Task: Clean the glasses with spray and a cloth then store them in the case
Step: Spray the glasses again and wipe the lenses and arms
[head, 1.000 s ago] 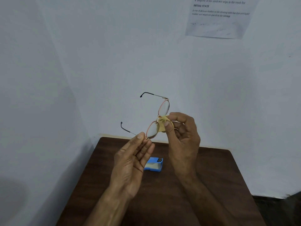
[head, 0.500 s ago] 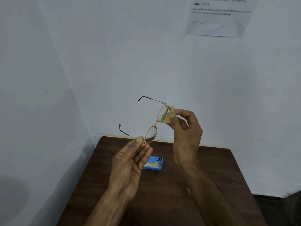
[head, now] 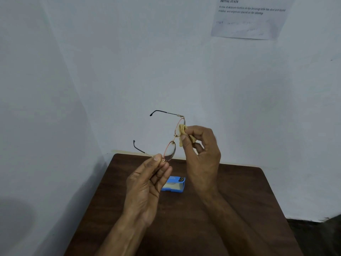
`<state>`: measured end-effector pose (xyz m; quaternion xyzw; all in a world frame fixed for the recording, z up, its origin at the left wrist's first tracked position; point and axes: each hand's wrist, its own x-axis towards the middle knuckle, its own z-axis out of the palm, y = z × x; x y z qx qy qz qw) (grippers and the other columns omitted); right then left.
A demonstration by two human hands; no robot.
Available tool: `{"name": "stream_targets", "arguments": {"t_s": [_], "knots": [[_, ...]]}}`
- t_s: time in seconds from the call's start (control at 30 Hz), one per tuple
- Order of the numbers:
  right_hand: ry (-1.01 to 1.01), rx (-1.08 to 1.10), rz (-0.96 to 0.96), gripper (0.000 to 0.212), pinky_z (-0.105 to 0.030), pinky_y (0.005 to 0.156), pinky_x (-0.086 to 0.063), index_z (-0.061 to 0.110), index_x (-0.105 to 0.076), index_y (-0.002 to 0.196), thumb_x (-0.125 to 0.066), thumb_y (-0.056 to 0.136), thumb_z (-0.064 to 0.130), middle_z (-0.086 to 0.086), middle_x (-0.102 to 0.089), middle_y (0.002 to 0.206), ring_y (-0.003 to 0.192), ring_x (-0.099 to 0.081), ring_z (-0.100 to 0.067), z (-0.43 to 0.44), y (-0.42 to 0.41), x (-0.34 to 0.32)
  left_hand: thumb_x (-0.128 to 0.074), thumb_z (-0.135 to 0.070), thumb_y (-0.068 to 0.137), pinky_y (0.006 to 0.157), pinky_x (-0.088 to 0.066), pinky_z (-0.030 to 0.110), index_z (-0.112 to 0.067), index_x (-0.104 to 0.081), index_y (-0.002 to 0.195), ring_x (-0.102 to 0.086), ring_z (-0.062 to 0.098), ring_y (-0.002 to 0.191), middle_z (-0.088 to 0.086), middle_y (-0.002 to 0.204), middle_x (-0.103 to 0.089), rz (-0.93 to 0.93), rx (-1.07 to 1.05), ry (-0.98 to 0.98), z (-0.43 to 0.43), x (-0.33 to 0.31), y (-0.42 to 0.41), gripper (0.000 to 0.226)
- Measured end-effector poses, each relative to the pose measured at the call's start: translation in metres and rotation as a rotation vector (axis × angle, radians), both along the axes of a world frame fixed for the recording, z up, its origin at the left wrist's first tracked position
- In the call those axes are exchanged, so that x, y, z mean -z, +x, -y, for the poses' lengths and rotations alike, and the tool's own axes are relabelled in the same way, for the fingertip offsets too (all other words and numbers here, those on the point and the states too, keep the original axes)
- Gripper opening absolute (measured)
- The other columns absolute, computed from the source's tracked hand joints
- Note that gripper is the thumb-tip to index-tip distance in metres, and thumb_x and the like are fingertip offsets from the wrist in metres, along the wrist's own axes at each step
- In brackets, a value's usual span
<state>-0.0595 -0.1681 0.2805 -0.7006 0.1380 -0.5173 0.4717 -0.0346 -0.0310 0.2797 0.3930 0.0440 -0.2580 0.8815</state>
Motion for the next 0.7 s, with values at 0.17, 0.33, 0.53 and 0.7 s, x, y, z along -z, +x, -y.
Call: {"name": "stream_targets", "arguments": {"t_s": [0.17, 0.33, 0.53, 0.7], "knots": [[-0.149, -0.097, -0.043, 0.012, -0.042, 0.084, -0.062, 0.010, -0.069, 0.107, -0.072, 0.097, 0.003, 0.002, -0.066, 0.107, 0.102, -0.068, -0.022, -0.006, -0.008, 0.009, -0.063, -0.004, 0.096, 0.078, -0.066, 0.031, -0.001, -0.075, 0.109, -0.079, 0.018, 0.081, 0.012, 0.090, -0.079, -0.008, -0.021, -0.029, 0.003, -0.001, 0.002, 0.018], [-0.116, -0.137, -0.055, 0.008, -0.042, 0.085, -0.061, 0.006, -0.069, 0.106, -0.068, 0.099, 0.002, 0.000, -0.067, 0.106, 0.103, -0.068, -0.024, -0.010, -0.015, 0.028, -0.063, -0.003, 0.096, 0.077, -0.066, 0.030, 0.000, -0.075, 0.109, -0.078, 0.017, 0.080, 0.012, 0.090, -0.079, 0.032, -0.026, -0.024, 0.002, 0.004, 0.006, 0.018], [-0.020, -0.230, -0.145, 0.011, -0.042, 0.082, -0.062, 0.010, -0.072, 0.105, -0.068, 0.100, 0.019, -0.001, -0.071, 0.100, 0.095, -0.072, -0.025, -0.018, -0.030, 0.055, -0.074, -0.012, 0.080, 0.074, -0.065, 0.029, -0.001, -0.076, 0.103, -0.078, 0.019, 0.081, 0.013, 0.090, -0.078, 0.137, -0.027, 0.032, 0.005, 0.011, 0.013, 0.025], [0.280, -0.175, -0.300, 0.011, -0.032, 0.081, -0.064, 0.015, -0.073, 0.099, -0.073, 0.095, 0.004, 0.004, -0.077, 0.096, 0.093, -0.075, -0.014, -0.003, -0.046, 0.108, -0.076, -0.013, 0.078, 0.084, -0.065, 0.037, -0.001, -0.076, 0.100, -0.077, 0.021, 0.083, 0.011, 0.087, -0.078, 0.341, -0.043, 0.188, -0.001, 0.029, 0.021, 0.026]]}}
